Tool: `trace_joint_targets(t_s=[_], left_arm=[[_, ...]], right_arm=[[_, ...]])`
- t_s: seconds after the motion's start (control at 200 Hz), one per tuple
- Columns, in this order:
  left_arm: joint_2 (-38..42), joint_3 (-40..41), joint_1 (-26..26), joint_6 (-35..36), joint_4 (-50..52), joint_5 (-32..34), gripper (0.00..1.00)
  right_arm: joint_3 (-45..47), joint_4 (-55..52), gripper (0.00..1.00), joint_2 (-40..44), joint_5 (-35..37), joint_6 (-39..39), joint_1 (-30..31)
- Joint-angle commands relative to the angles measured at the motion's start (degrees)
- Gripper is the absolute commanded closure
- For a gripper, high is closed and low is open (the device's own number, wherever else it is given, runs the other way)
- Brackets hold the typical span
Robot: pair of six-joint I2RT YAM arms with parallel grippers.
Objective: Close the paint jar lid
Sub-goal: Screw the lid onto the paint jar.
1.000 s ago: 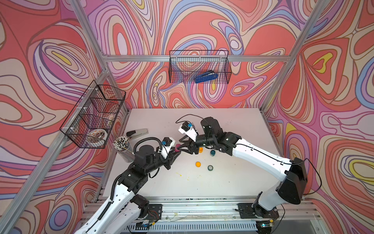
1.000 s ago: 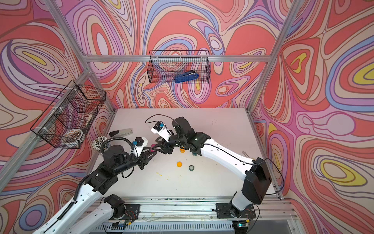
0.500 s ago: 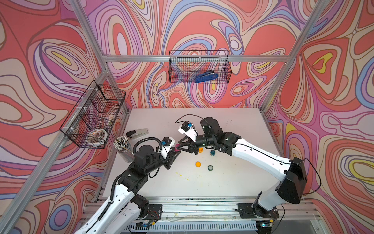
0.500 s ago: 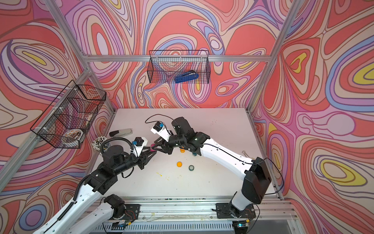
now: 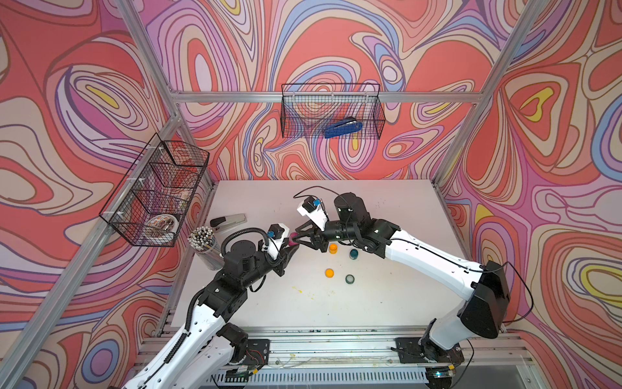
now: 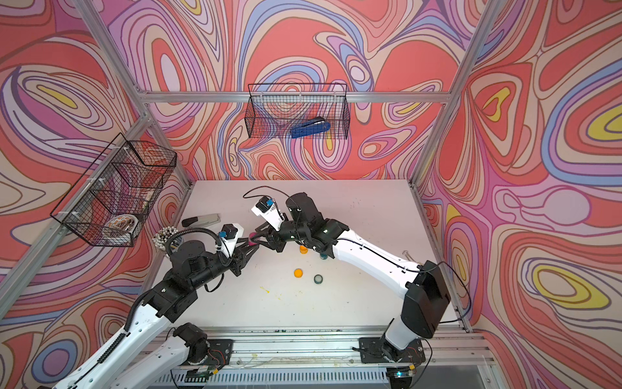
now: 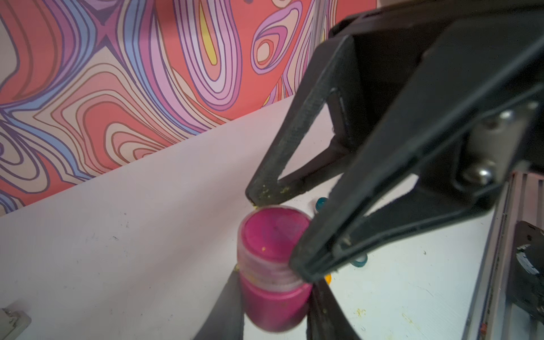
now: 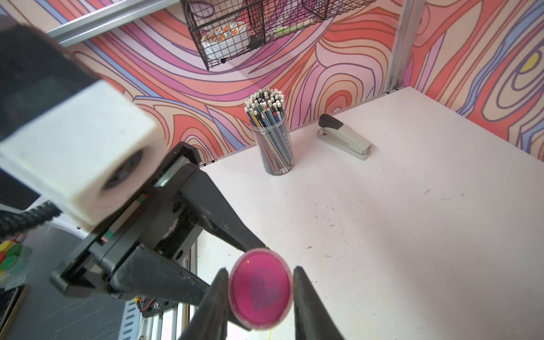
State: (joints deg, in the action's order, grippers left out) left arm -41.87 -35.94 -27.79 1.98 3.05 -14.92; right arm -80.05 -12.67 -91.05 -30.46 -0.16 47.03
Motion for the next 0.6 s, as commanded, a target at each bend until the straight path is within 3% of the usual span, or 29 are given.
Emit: trace_joint_targets(t_s=[0.0, 0.331, 0.596], left_arm=[[-1.1, -0.4, 0.1, 1.3, -11.8, 6.1, 0.73], [-7.2, 0.0, 0.1, 2.6, -24.8, 16.4, 0.74], [-14.0, -0.5, 0.1, 3.2, -33.6, 23.1, 0.73]], right_arm=[[0.5, -1.5, 0.72, -1.9, 4.2, 3.9, 1.2], [-0.6, 1.8, 0.72, -5.6, 19.7, 15.8, 5.3], [-7.1, -0.8, 0.72, -12.2, 33.0, 20.3, 10.9]])
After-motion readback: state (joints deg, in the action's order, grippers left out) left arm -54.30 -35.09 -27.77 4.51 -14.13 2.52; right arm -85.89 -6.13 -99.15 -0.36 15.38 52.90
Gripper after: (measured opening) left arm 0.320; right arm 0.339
